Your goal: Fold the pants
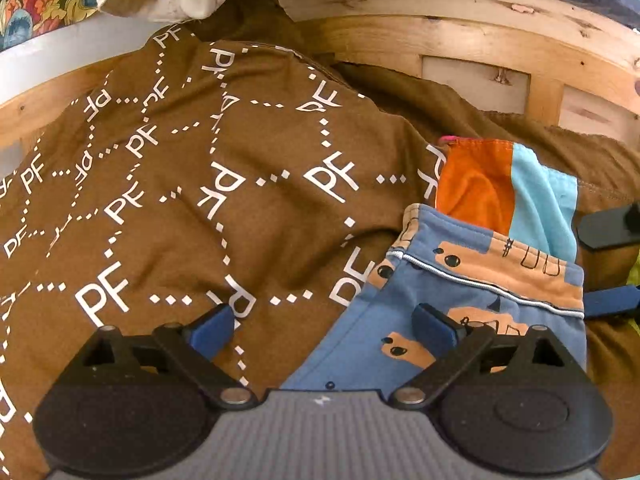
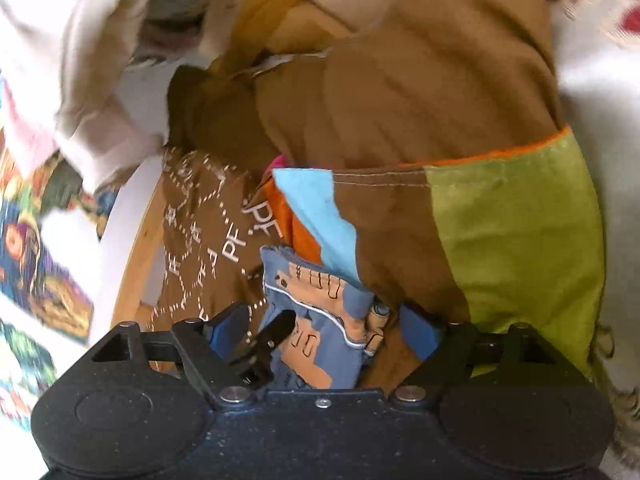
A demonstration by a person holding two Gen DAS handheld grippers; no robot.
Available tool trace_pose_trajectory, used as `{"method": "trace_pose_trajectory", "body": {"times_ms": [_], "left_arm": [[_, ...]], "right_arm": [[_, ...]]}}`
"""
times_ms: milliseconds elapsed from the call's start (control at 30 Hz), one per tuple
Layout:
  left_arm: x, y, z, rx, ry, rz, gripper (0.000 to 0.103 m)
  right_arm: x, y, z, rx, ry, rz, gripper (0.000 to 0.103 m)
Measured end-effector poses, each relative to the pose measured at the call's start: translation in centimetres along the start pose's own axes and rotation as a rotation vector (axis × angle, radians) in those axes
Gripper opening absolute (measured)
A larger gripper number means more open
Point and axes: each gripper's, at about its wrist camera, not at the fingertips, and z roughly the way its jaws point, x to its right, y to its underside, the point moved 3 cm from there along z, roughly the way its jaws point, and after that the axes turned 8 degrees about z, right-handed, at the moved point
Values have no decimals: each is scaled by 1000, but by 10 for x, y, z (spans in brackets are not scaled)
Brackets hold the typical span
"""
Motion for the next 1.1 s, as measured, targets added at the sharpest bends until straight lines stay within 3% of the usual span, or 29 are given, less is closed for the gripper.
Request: {"method": "trace_pose_trajectory", "body": {"times_ms": [200, 333, 400, 533, 700, 800, 900, 1000, 1067, 1100], "left_arm": [[-8, -17, -11, -63, -23, -64, 98], [-23, -31, -26, -143, -132, -170, 94], [-31, -40, -35, -177, -130, -241, 94], [-44, -57, -48, -213, -5, -403, 94], [-42, -71, -46, -288, 183, -530, 93], [-32, -71, -44, -324, 236, -551, 89], [-27, -71, -39, -356, 246, -548, 86], [-21, -67, -31, -382, 245, -539, 76], [-17, -63, -27, -399, 255, -549, 49], [-16, -60, -24, -406, 260, -563, 43]], "right_arm": [[21, -8, -4, 1, 27, 190, 46], [22, -6, -1, 1, 57, 133, 16], [19, -3, -2, 9, 42, 76, 14], [-4, 11, -12, 57, 38, -226, 13], [-45, 57, -17, 130, 72, -818, 13], [-56, 87, -13, 133, 79, -1076, 13], [-57, 107, -9, 117, 84, -1218, 13], [-55, 117, -8, 109, 90, -1293, 13], [-55, 123, -8, 108, 90, -1332, 13], [-55, 124, -7, 106, 91, -1344, 13]]}}
